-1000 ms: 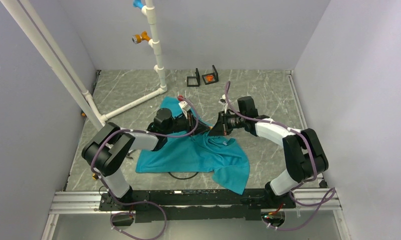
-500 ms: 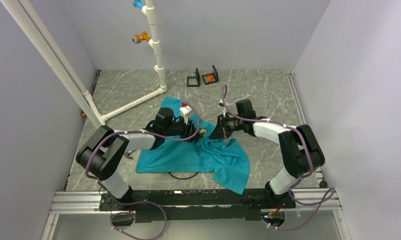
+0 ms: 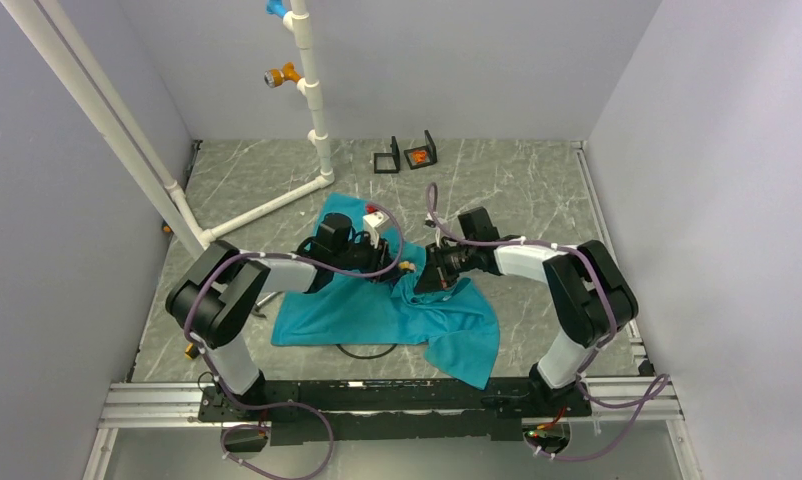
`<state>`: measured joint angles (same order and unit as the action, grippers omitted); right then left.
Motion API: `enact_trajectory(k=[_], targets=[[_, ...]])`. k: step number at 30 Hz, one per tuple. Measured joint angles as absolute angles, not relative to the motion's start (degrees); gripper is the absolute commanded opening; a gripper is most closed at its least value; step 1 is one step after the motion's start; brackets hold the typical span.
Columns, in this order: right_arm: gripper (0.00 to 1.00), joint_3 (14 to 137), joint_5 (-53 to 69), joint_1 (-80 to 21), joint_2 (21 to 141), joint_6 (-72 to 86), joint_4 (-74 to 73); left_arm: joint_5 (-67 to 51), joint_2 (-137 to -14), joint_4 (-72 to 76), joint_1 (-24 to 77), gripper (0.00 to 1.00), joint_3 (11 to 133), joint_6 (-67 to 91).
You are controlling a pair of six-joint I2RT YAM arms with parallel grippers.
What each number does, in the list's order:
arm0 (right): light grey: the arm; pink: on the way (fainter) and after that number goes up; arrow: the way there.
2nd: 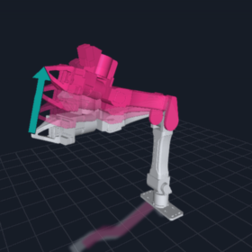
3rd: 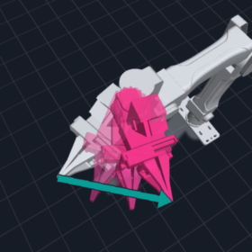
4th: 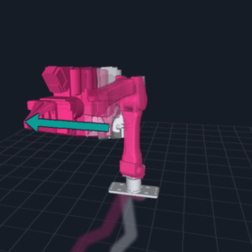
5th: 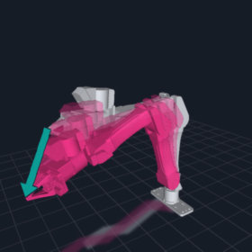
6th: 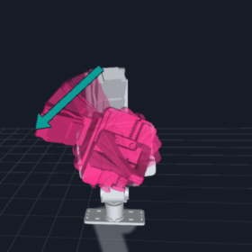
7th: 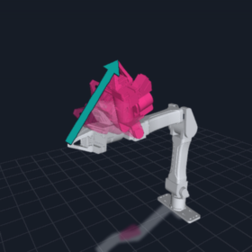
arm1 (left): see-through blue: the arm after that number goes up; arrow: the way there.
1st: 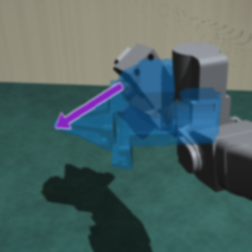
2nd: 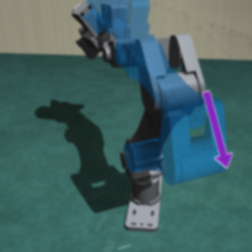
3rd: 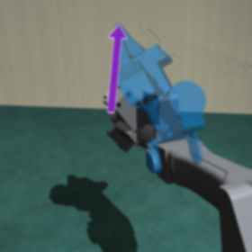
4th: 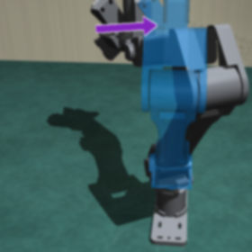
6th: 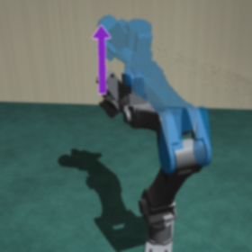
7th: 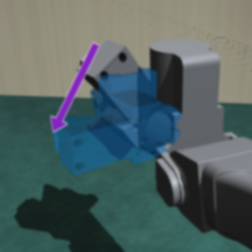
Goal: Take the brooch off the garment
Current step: Remove the brooch from the clothes.
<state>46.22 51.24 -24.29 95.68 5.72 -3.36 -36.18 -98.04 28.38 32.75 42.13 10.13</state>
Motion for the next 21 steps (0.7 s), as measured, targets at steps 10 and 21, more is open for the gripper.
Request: enact_trajectory(k=[10,21], targets=[[0.0,48.9,50.9,-26.4,102.6,4.3,-7.6,-38.7,-101.6,30.4,30.5,0.4,42.1,13.1],[0.0,49.1,50.9,-26.4,102.9,4.3,-7.8,-40.9,-102.2,31.0,32.8,0.38,43.0,10.7]])
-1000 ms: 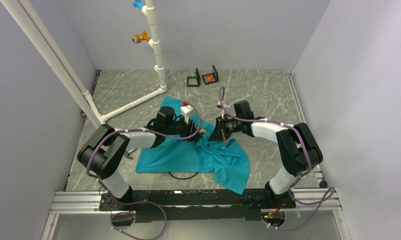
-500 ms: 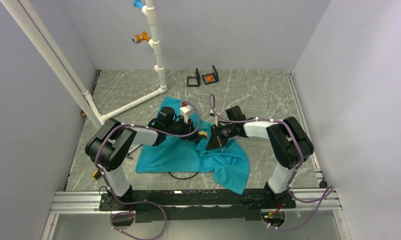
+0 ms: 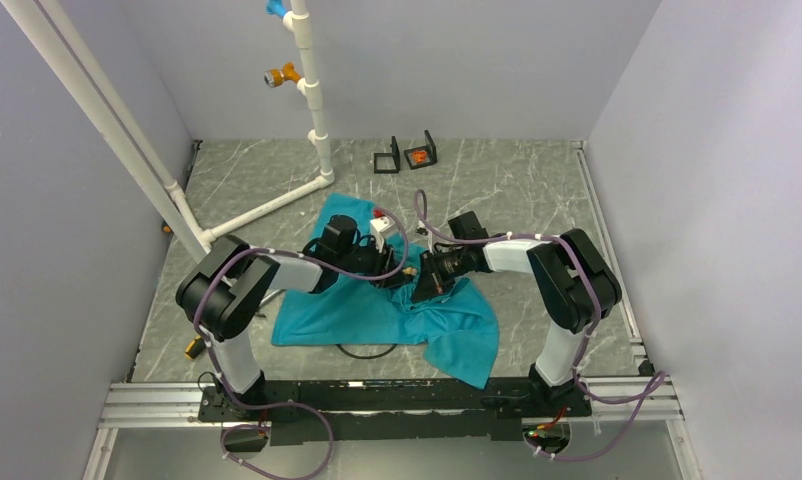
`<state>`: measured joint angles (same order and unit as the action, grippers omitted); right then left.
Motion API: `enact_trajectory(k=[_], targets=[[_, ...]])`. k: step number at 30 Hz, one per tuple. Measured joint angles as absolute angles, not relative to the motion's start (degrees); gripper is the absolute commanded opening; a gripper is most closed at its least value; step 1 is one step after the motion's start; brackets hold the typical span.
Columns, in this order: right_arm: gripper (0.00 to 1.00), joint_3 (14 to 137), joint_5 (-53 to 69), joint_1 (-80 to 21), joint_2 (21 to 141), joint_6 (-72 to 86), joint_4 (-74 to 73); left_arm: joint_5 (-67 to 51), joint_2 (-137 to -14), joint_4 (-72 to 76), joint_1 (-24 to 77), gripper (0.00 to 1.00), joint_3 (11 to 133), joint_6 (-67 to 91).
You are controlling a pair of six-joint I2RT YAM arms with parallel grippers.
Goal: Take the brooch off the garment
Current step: Remove the brooch from the clothes.
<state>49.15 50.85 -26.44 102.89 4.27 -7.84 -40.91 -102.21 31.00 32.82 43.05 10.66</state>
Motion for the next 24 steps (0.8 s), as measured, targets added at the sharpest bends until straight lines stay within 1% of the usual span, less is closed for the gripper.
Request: enact_trajectory(k=[2,4,8,18,20,24], targets=[[0.0,49.2,50.9,-26.4,102.9,4.3,-7.9,-41.3,-102.2,31.0,33.3,0.34,43.0,9.2],[0.0,49.2,50.9,-26.1,102.9,4.4,-8.0,-42.1,-102.2,30.9,33.4,0.33,43.0,7.6],[0.0,49.5,50.9,-25.4,102.9,4.7,-8.4,-43.8,-102.2,30.6,33.3,0.41,43.0,4.8],[0.0,49.9,51.0,-24.5,102.9,5.6,-9.0,-45.3,-103.0,30.3,33.7,0.48,43.5,-0.4],[0.0,49.9,51.1,-24.3,102.9,5.7,-9.0,-45.3,-103.0,30.1,33.9,0.45,43.5,-1.1],[0.0,49.9,51.1,-24.0,102.9,5.8,-9.0,-45.1,-103.0,30.1,34.1,0.27,43.5,-1.9]])
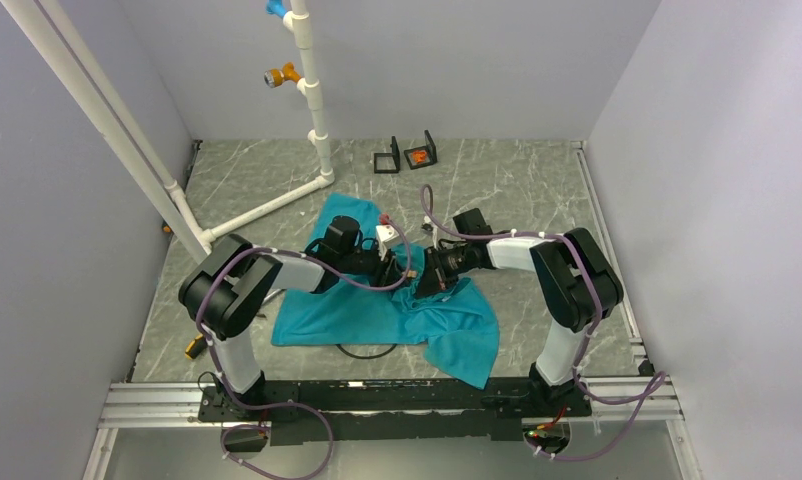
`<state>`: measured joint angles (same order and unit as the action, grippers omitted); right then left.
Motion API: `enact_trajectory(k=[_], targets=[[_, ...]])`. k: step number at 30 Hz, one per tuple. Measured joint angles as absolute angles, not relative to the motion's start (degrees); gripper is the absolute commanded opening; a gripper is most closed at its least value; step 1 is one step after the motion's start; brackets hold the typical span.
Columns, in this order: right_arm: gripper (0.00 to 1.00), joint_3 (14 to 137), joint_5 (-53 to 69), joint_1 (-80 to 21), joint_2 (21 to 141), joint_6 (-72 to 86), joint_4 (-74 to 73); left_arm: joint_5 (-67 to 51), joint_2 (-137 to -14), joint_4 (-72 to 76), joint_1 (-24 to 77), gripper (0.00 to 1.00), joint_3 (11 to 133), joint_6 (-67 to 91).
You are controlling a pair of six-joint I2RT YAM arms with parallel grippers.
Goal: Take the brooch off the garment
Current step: Remove the brooch from the clothes.
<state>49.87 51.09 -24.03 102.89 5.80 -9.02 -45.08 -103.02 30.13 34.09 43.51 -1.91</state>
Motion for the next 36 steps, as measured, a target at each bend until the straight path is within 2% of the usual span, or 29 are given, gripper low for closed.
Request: enact_trajectory(k=[7,14,15,17,19,23,28,36], targets=[[0.0,49.9,51.1,-24.0,102.9,5.7,-9.0,-44.6,-103.0,34.2,33.9,0.0,43.3,2.7],[0.0,49.9,51.5,-24.0,102.9,5.6,-8.6,-46.5,-103.7,43.6,31.5,0.0,40.9,13.1],[0.04,49.9,51.5,-23.9,102.9,5.6,-8.4,-47.3,-104.2,45.8,30.8,0.0,40.3,15.6],[0.2,49.9,51.5,-23.9,102.6,5.6,-8.1,-49.0,-105.3,49.8,29.5,0.0,39.3,19.9],[0.31,49.9,51.5,-23.8,101.4,5.1,-8.2,-50.8,-106.1,54.1,28.7,0.0,38.6,24.1],[0.46,49.8,51.6,-22.6,96.5,2.6,-9.5,-54.7,-107.2,65.0,27.7,0.0,38.2,33.2],[0.55,49.8,52.8,-17.6,86.6,-3.6,-10.8,-58.7,-108.5,77.1,27.6,0.0,38.2,42.8],[0.61,49.4,56.4,-15.5,78.8,-10.0,-10.7,-62.4,-108.7,84.1,28.7,0.0,38.2,47.9]])
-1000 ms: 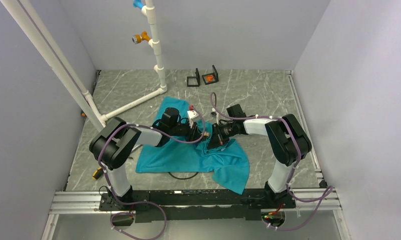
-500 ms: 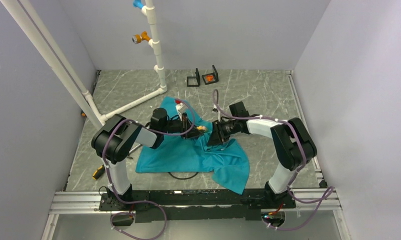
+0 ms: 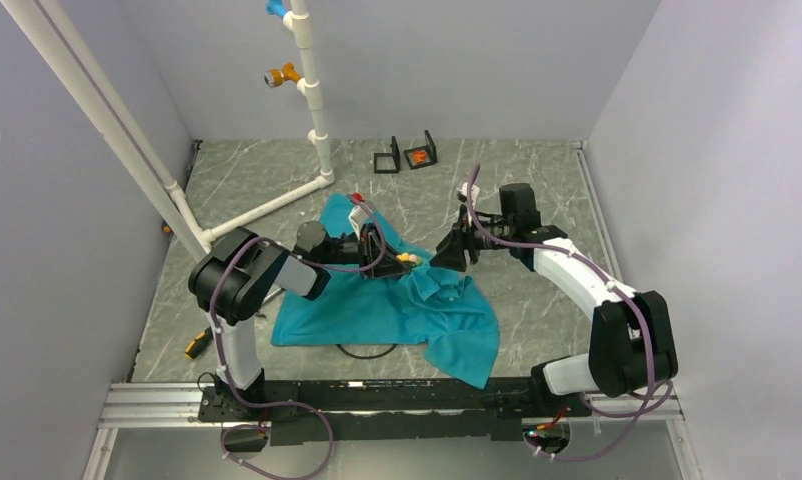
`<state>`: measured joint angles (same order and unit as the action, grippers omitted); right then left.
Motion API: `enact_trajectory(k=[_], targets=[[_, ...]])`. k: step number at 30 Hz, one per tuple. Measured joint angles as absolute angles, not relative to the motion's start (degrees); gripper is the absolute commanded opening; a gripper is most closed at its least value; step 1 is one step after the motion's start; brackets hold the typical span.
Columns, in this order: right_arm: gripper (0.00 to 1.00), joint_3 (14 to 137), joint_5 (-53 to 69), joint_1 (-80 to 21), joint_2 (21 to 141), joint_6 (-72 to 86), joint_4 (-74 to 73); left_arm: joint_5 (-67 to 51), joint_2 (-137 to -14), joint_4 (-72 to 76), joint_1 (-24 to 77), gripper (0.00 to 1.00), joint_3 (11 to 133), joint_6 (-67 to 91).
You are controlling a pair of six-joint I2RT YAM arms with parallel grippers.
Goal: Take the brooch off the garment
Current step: Remove the brooch from the clothes.
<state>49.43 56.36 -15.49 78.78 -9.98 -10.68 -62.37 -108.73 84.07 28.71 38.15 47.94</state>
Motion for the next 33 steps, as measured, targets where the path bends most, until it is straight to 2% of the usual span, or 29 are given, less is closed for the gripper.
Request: enact_trajectory(k=[6,15,18,19,20,23,27,30,32,33], targets=[[0.6,49.4,59.5,-17.1,78.9,-12.6,-10.9,-64.0,-108.7,85.2,30.2,0.0,38.2,49.4],[0.36,49.4,62.2,-20.4,79.5,-15.3,-11.8,-65.1,-108.7,85.8,30.7,0.0,38.2,51.0],[0.32,49.3,62.4,-20.5,79.5,-15.4,-11.8,-65.3,-108.7,85.8,30.9,0.0,38.5,51.6],[0.27,49.3,62.6,-20.6,79.6,-15.4,-11.7,-65.3,-108.7,85.8,30.9,0.0,38.6,51.7],[0.19,49.3,62.8,-20.8,79.6,-15.4,-11.6,-65.4,-108.7,85.8,31.0,0.02,38.7,51.7],[0.0,49.3,63.4,-21.4,79.8,-14.7,-11.5,-65.8,-108.7,85.0,31.1,0.26,38.9,51.2],[0.0,49.1,62.4,-21.7,80.6,-13.0,-10.9,-65.3,-108.3,80.8,30.7,0.51,38.9,47.3],[0.0,49.0,60.7,-21.7,81.2,-11.7,-10.7,-63.0,-105.4,71.4,29.4,0.71,38.9,40.3],[0.0,48.5,59.4,-21.5,81.3,-10.2,-10.4,-59.7,-101.1,62.2,27.9,0.97,38.9,32.8],[0.0,48.3,58.7,-21.3,81.3,-9.7,-10.2,-57.8,-98.8,57.9,27.3,0.99,38.9,28.9]])
